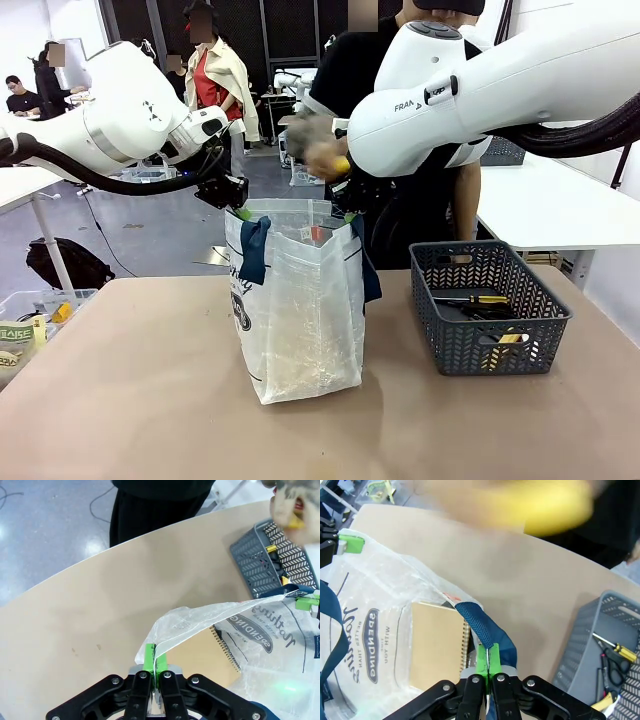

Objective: Transfer purchased items from the store into the shopping bag.
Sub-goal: Move the Reusable shopping bag to the right side of the table.

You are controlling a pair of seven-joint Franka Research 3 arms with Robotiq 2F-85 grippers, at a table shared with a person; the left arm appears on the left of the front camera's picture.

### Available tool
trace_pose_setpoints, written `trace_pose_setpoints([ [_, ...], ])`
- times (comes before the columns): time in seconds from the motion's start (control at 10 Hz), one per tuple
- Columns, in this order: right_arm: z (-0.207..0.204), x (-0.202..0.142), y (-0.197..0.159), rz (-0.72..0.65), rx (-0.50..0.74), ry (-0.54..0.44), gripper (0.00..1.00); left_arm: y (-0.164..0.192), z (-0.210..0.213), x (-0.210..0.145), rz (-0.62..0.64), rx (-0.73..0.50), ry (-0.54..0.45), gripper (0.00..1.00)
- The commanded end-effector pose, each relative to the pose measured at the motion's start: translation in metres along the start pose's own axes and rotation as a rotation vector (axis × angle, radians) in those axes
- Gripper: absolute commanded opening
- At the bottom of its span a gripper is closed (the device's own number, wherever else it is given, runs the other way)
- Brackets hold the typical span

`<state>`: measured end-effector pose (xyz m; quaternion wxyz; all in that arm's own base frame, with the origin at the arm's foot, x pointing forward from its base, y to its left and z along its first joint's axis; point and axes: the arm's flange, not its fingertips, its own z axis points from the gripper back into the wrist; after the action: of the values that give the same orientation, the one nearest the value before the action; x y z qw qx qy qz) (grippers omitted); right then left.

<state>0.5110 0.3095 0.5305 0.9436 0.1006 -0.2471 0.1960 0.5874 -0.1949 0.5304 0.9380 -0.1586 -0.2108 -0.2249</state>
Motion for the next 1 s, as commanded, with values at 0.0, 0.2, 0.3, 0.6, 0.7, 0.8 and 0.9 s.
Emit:
trace_pose_setpoints([
  [0.0,0.0018,0.0005,-0.0021,-0.007,-0.002,-0.003,0.0,0.0022,0.003,-0.0023,0.015,0.008,0.003,0.0],
  [0.2,0.0018,0.0005,-0.0021,-0.007,-0.002,-0.003,0.0,0.0022,0.003,-0.0023,0.015,0.008,0.003,0.0],
  [0.3,0.0018,0.0005,-0.0021,-0.007,-0.002,-0.003,0.0,0.0022,0.003,-0.0023,0.015,0.008,0.003,0.0],
  [0.6,0.0018,0.0005,-0.0021,-0.007,-0.002,-0.003,0.0,0.0022,0.003,-0.0023,0.015,0.008,0.003,0.0],
  [0.7,0.0018,0.0005,-0.0021,-0.007,-0.002,-0.003,0.0,0.0022,0.003,-0.0023,0.015,0.008,0.003,0.0],
  [0.8,0.0018,0.0005,-0.0021,-0.007,-0.002,-0.003,0.0,0.0022,0.003,-0.0023,0.015,0.008,0.003,0.0],
  [0.9,0.0018,0.0005,-0.0021,-0.007,-0.002,-0.003,0.0,0.0022,0.003,-0.0023,0.015,0.008,0.003,0.0],
])
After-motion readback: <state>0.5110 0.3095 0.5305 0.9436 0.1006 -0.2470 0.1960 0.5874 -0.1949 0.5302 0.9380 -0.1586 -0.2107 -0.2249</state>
